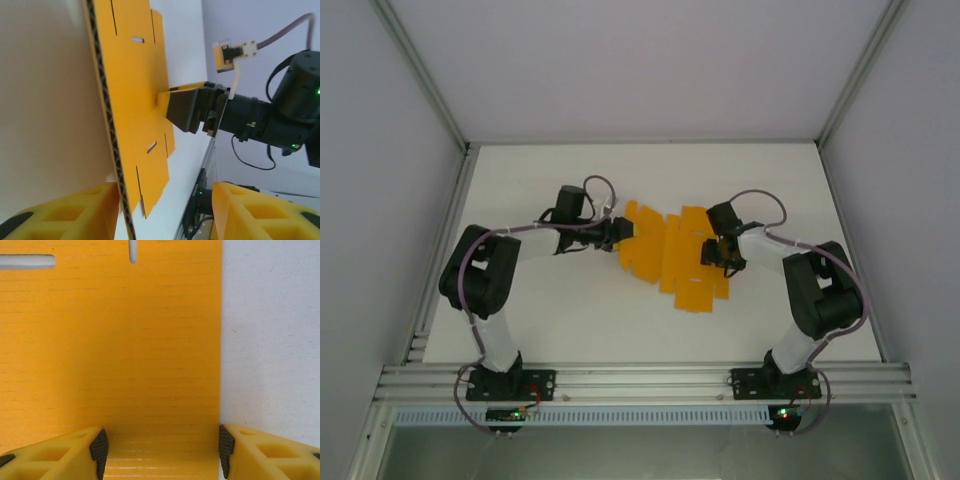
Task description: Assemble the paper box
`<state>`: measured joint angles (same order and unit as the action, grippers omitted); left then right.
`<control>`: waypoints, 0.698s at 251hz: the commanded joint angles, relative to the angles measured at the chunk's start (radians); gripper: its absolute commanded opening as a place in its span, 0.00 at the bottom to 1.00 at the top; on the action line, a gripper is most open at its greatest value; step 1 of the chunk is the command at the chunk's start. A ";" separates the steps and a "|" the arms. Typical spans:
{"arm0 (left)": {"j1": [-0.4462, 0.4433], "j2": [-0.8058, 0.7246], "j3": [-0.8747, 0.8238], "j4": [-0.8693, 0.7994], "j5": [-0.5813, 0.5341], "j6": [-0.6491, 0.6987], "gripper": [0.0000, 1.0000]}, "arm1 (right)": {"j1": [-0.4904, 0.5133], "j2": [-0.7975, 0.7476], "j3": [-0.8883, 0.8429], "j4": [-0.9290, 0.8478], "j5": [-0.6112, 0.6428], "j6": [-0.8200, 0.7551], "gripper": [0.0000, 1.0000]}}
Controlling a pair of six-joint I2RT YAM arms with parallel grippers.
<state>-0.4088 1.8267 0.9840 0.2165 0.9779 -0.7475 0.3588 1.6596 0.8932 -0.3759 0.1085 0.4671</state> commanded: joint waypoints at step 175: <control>0.110 -0.340 -0.188 0.252 0.040 -0.004 0.00 | -0.134 -0.302 0.009 0.094 -0.429 -0.189 0.86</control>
<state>-0.3447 1.5429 0.8623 0.1013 0.8139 -0.5915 0.3069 1.4784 0.8776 -0.3042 -0.0776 0.3550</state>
